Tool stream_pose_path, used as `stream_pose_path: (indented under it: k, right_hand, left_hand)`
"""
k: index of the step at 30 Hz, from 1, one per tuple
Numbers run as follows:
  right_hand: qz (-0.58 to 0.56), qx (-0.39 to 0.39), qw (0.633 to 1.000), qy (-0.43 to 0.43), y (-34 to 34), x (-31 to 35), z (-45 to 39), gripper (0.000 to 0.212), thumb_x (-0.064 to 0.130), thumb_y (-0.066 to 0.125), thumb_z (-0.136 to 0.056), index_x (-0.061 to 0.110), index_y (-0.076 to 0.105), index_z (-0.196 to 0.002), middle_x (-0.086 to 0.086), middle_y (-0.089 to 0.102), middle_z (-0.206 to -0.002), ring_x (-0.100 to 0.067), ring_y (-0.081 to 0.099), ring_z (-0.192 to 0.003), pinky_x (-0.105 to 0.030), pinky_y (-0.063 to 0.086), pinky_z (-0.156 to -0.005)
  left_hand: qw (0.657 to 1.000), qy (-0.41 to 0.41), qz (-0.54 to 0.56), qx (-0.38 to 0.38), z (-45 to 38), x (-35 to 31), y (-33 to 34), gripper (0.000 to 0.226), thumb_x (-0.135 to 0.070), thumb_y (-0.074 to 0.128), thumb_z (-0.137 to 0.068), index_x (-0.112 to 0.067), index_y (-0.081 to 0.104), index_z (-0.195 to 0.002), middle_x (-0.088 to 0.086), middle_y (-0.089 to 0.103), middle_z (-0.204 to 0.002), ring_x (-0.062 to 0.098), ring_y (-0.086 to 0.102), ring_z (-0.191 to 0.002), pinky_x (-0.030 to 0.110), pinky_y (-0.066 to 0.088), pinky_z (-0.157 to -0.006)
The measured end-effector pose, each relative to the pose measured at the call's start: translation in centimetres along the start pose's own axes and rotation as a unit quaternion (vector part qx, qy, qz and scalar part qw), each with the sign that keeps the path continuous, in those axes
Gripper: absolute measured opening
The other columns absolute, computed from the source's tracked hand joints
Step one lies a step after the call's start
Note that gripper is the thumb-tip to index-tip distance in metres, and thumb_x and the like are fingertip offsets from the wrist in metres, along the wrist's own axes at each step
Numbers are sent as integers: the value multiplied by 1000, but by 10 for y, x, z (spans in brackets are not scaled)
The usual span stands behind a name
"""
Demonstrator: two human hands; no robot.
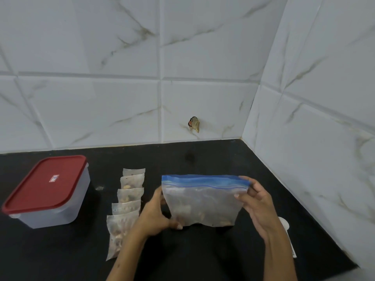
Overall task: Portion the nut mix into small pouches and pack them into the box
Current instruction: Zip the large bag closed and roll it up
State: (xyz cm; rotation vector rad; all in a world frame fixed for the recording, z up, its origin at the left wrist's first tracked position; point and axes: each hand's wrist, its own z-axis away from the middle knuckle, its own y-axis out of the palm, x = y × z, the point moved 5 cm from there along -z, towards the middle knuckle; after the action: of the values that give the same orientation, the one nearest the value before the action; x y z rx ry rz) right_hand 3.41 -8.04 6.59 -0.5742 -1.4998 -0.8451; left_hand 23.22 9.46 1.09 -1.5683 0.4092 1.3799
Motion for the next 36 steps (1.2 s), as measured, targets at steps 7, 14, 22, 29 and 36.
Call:
stream_pose_path:
  k: [7,14,22,29,36]
  right_hand:
    - [-39,-19,997,-69,-10,14,-5,53,46,92,-35,18,74,-76,-6,72,-78,-15,70,-77,-22,57,-70]
    - [137,7,987,-82,-33,48,0,56,40,85,-49,26,70,-101,8,71,-106,-2,65,-100,-17,53,-85]
    - [226,-53,969,-83,-18,42,-3,13,4,71,-78,17,73,-76,5,73,-74,-2,67,-71,-12,50,-65]
    - [209,-41,972,-99,-19,44,-1,20,6,69,-80,25,74,-74,4,72,-76,-1,65,-70,-9,51,-65]
    - [262,-106,955,-91,-4,58,8,30,36,74,-72,28,65,-99,12,68,-102,-9,61,-105,-26,44,-93]
  left_hand:
    - [998,-6,-66,-10,-11,13,21,44,-9,81,-70,-25,59,-104,-12,63,-98,6,64,-94,13,52,-71]
    - [999,-12,-49,0,-12,16,20,44,-16,84,-69,-28,58,-102,-10,65,-101,2,63,-91,12,51,-73]
    - [996,8,-84,4,-12,17,18,35,-7,76,-74,-32,59,-91,-5,68,-100,8,66,-91,25,56,-82]
    - [986,55,158,-9,-1,-11,6,54,-4,84,-66,-22,61,-112,-2,72,-107,9,68,-100,23,56,-81]
    - [939,106,321,-61,-4,-39,-14,18,6,70,-74,2,67,-91,7,75,-82,13,71,-78,20,56,-69]
